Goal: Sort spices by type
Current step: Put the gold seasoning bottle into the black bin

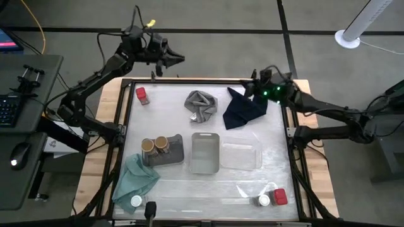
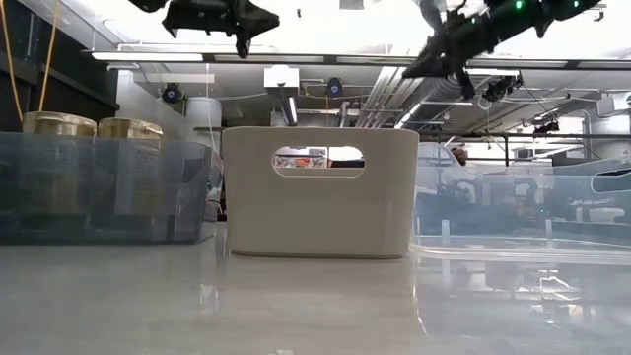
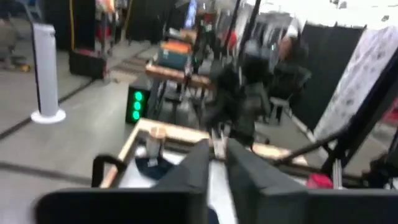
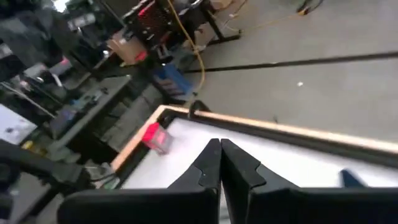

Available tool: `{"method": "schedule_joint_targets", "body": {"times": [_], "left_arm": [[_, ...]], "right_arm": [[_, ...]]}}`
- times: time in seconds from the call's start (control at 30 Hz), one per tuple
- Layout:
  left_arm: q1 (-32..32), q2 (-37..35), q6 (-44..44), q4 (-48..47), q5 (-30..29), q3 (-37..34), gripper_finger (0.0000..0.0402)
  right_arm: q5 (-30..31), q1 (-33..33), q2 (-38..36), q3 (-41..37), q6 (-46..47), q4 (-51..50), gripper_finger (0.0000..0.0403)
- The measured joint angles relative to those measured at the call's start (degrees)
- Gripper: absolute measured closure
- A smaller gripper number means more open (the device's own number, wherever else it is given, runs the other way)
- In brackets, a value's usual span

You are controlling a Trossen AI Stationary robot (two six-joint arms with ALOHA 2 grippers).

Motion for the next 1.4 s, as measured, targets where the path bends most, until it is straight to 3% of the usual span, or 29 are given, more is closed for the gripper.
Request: {"method": "schedule_joint_targets", "body": {"times": [0.2, 0.33, 0.5, 0.6, 0.97, 1.4], "left_arm": [[-2.63, 0.01, -0.24, -2.51, -2.52, -1.79, 0.0398], [-5.51, 0.03, -0.4, -3.58, -7.09, -2.11, 0.0399], [-9.17, 0.04, -0.22, -4.16, -9.76, -2.11, 0.0401], [-11.46, 0.01, -0.13, -6.18, -12.84, -2.09, 0.0401], [-15.77, 0.04, 2.82, -9.91, -22.3, -2.09, 0.0401], [-15.75, 0.04, 2.82, -10.2, -22.67, -2.09, 0.0401]], "right_arm": [[9.66, -9.71, 5.09, 12.42, 1.15, -34.86, 0.0402], [16.46, -15.68, 10.74, 15.83, -0.43, -45.43, 0.0402], [16.45, -20.47, 16.0, 14.0, 0.32, -45.72, 0.0403], [19.49, -21.14, 18.77, 12.09, 3.41, -46.35, 0.0403], [27.41, -22.78, 20.63, 11.7, 4.58, -44.86, 0.0403], [32.59, -22.9, 27.15, 11.7, 9.43, -44.84, 0.0403]]}}
